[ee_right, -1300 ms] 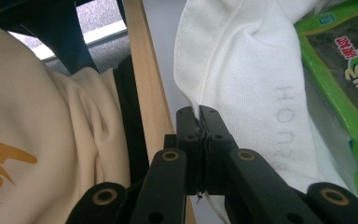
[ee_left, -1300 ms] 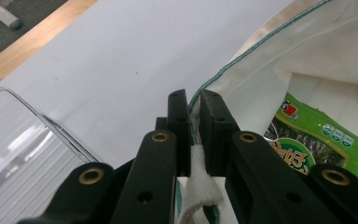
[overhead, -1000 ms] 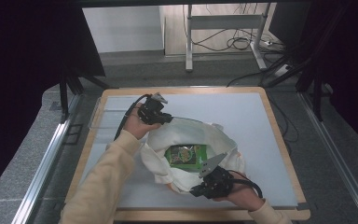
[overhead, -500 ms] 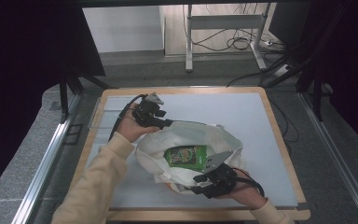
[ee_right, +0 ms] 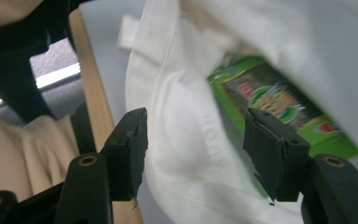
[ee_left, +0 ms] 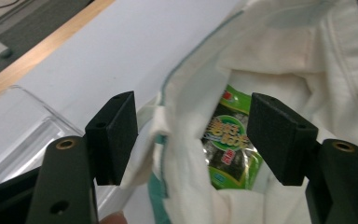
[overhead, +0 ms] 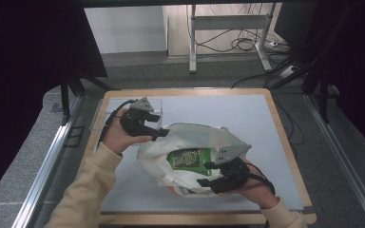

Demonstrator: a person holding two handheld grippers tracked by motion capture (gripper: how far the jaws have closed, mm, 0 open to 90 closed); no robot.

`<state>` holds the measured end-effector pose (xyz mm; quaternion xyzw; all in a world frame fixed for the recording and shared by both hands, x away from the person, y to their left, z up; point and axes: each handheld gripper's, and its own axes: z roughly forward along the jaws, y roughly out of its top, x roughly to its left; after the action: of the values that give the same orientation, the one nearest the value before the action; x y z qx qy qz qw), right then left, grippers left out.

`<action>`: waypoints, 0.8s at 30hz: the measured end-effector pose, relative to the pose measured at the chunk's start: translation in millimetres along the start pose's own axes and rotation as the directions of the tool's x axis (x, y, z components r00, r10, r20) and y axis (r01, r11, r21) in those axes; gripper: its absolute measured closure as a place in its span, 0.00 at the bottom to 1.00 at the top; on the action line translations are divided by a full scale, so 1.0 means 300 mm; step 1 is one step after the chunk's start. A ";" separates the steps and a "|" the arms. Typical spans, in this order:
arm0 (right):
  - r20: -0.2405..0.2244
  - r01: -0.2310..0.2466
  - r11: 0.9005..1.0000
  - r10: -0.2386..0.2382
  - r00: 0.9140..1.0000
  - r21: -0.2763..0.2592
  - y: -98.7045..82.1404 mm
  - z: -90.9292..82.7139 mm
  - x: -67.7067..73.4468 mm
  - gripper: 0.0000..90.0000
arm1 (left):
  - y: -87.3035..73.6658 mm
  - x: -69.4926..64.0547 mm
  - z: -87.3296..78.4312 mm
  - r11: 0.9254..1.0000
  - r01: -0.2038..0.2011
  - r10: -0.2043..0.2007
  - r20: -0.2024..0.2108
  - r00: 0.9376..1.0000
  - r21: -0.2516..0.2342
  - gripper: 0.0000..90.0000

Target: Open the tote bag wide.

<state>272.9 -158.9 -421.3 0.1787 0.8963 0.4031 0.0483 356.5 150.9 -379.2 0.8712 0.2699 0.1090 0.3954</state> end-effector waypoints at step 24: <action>0.130 -0.083 0.997 0.083 0.988 -0.001 0.117 -0.020 -0.177 0.46 | -0.117 -0.130 -0.010 1.000 -0.018 0.018 0.039 0.999 0.010 0.79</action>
<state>330.8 -160.8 -394.4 0.2418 0.8839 0.3903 0.0891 309.4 150.0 -402.5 0.8774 0.2550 0.0944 0.3952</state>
